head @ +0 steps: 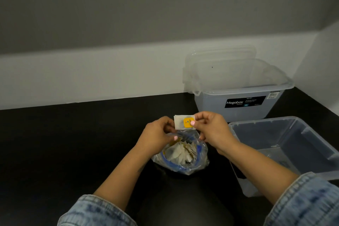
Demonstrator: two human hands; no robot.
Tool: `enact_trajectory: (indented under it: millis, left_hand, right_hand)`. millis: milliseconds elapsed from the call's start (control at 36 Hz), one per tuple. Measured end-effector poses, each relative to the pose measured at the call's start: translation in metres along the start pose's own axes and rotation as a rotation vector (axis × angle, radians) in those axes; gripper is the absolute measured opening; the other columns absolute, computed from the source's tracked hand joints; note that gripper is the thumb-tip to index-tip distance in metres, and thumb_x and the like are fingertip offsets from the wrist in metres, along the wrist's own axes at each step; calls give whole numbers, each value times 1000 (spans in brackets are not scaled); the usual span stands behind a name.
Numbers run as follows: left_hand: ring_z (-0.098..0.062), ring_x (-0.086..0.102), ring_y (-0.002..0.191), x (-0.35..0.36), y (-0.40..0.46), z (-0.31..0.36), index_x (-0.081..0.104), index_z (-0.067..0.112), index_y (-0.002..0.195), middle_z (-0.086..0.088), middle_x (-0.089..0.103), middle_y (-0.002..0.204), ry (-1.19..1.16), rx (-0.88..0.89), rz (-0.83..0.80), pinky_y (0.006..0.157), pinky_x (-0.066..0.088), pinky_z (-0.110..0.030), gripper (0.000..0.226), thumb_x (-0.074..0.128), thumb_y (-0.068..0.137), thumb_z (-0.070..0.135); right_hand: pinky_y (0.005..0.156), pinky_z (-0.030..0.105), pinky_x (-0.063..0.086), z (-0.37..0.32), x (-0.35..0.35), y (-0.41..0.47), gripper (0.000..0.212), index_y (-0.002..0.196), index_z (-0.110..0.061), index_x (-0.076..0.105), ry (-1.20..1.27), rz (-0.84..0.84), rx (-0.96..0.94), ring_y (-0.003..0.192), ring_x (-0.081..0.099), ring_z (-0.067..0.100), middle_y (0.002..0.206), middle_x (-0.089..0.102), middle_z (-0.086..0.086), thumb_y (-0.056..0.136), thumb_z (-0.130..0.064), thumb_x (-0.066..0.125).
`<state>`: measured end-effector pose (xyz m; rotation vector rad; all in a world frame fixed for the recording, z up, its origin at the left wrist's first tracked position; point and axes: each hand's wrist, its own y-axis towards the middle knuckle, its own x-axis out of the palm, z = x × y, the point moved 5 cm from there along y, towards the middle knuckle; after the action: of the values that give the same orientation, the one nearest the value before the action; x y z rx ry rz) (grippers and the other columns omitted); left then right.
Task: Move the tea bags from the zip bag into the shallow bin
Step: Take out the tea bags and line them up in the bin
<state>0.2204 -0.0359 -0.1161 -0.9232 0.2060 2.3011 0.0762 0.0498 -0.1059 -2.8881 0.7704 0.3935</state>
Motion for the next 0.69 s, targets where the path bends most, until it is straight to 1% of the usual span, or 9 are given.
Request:
enact_trajectory:
  millis: [83, 167, 250, 333, 417, 472, 528, 583, 694]
  left_hand:
    - [-3, 60, 88, 8, 1, 0, 59, 34, 94, 13, 63, 93, 350, -35, -62, 83, 53, -28, 23, 71, 80, 22]
    - [-9, 58, 87, 25, 2, 3, 58, 35, 103, 9, 60, 98, 679, -45, -151, 78, 53, -31, 24, 66, 82, 29]
    - [-11, 56, 78, 42, 4, 3, 57, 29, 110, 5, 57, 93, 867, -84, -227, 69, 50, -28, 28, 63, 83, 33]
    - [-12, 54, 75, 51, 6, 1, 56, 23, 107, 3, 54, 87, 919, -114, -235, 66, 47, -27, 28, 62, 84, 37]
    - [-11, 53, 74, 55, 8, -1, 56, 24, 105, 3, 53, 86, 915, -143, -235, 66, 47, -27, 27, 61, 84, 40]
    - [-11, 55, 74, 54, 9, -2, 57, 22, 105, 3, 54, 85, 924, -173, -230, 68, 49, -27, 24, 59, 86, 37]
    - [-12, 56, 75, 53, 9, -4, 58, 22, 107, 2, 55, 86, 921, -205, -226, 69, 50, -27, 21, 58, 88, 32]
    - [-12, 56, 76, 52, 10, -5, 58, 24, 110, 3, 57, 89, 897, -220, -226, 69, 50, -27, 23, 59, 87, 29]
    - [-11, 58, 77, 45, 11, -3, 57, 27, 115, 4, 56, 91, 827, -237, -200, 74, 54, -29, 29, 60, 86, 27]
  right_hand:
    - [48, 13, 40, -2, -8, 3, 7, 94, -14, 68, -110, 6, -46, 41, 51, -8, 74, 65, -3, 90, -11, 63]
    - [50, 8, 38, -4, -12, 3, 9, 94, -17, 69, -181, 9, -82, 44, 51, -13, 71, 62, -12, 91, -12, 62]
    - [54, 6, 37, -4, -14, 2, 11, 95, -19, 70, -235, -6, -105, 47, 51, -16, 72, 60, -16, 91, -13, 62]
    - [56, 8, 37, -5, -15, 3, 12, 96, -19, 72, -259, -26, -129, 52, 53, -17, 72, 59, -18, 91, -13, 62]
    - [56, 9, 39, -7, -19, 5, 13, 97, -19, 73, -257, -46, -132, 57, 56, -11, 73, 61, -19, 90, -14, 64]
    - [51, 9, 42, -9, -22, 7, 9, 93, -17, 73, -239, -54, -131, 53, 55, -11, 71, 62, -15, 88, -14, 67]
    - [48, 8, 43, -10, -25, 8, 5, 84, -20, 70, -246, -68, -122, 49, 55, -11, 71, 63, -11, 86, -15, 68]
    - [48, 7, 42, -12, -28, 9, 11, 78, -22, 65, -269, -87, -119, 47, 54, -11, 70, 62, -9, 86, -15, 69]
    - [52, 9, 41, -20, -35, 8, 14, 76, -25, 62, -367, -149, -120, 56, 54, -1, 73, 61, -11, 88, -18, 67]
